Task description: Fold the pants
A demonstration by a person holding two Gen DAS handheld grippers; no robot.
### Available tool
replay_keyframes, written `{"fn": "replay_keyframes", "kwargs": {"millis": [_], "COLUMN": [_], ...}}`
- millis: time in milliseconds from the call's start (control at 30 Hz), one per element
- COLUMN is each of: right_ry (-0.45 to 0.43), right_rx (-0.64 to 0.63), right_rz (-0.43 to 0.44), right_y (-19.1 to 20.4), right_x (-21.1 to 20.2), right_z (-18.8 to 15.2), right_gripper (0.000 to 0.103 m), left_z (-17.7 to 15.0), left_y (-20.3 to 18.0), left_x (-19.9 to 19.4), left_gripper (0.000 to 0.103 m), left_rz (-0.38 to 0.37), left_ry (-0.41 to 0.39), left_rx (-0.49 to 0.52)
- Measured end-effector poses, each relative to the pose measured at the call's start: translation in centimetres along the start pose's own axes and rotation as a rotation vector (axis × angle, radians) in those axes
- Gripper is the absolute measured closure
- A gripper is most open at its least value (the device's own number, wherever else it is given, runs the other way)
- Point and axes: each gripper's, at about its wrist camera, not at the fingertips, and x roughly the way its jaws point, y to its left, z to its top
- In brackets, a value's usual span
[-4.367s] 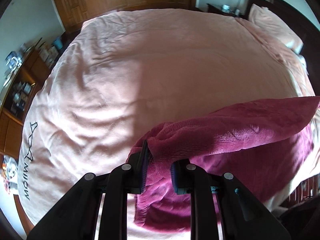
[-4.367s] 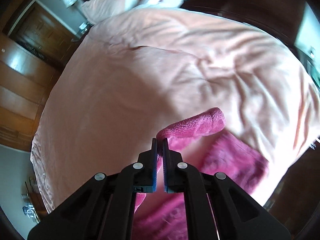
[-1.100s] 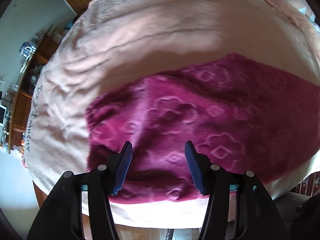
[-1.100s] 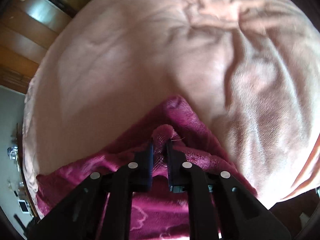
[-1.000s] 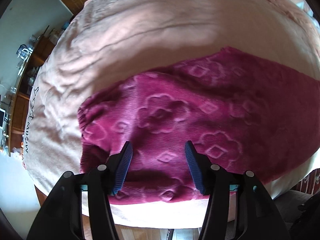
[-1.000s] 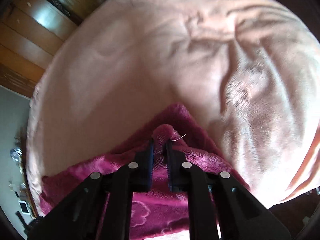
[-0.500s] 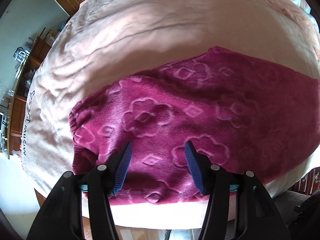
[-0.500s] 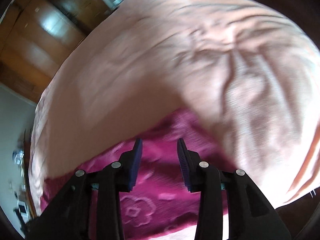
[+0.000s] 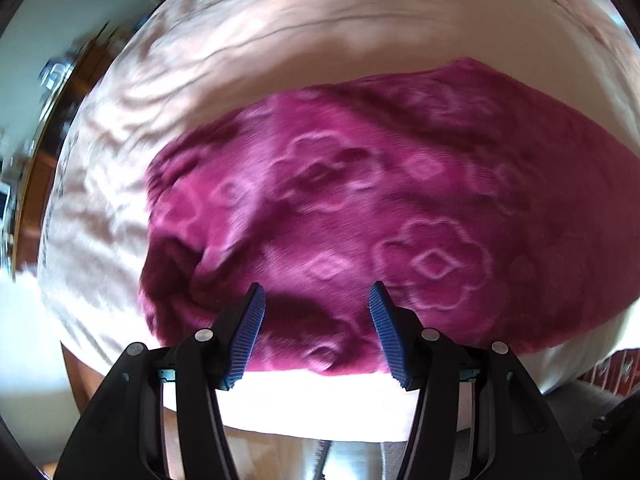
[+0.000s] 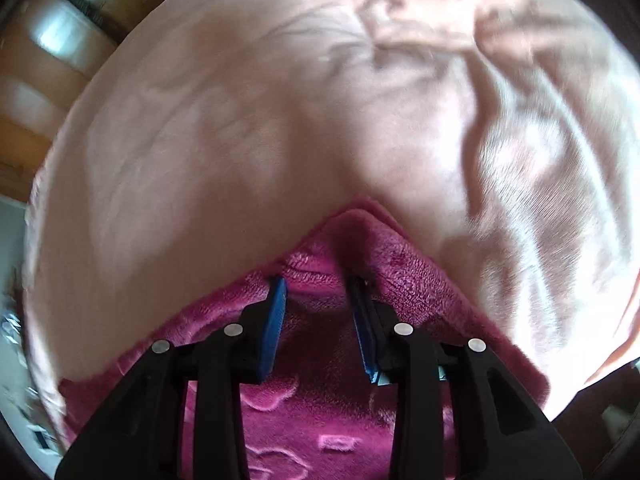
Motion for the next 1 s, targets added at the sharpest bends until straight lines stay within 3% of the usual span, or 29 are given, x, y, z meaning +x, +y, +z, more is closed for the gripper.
{"fn": "replay_keyframes", "kwargs": {"millis": [333,500,700,1000], "right_ry": [-0.097,-0.087,-0.037,0.044], "right_rx": [-0.013,-0.050,-0.125,-0.420], "right_rz": [-0.037,-0.030,-0.023,0.052], "right_y": [0.6,3.3,9.6,26.5], "right_x": [-6.7,-7.9,-7.1,-5.8], "right_z": [-5.3,-7.9,-10.8,-15.6], "right_gripper": [0.067,0.067,0.067,0.067], "left_z": [-1.8,-2.7,-3.9,-5.3], "left_y": [8.3,13.5,18.3,20.8], "left_x": [1.9,2.8,4.0,5.7], "left_gripper": [0.048,0.048,0.043,0.041], "left_rz": [-0.012,-0.010,-0.073,-0.273], "left_ry": [0.012,0.003,-0.007,-0.012], "left_rx": [-0.232,-0.335,-0.469,-0.596]}}
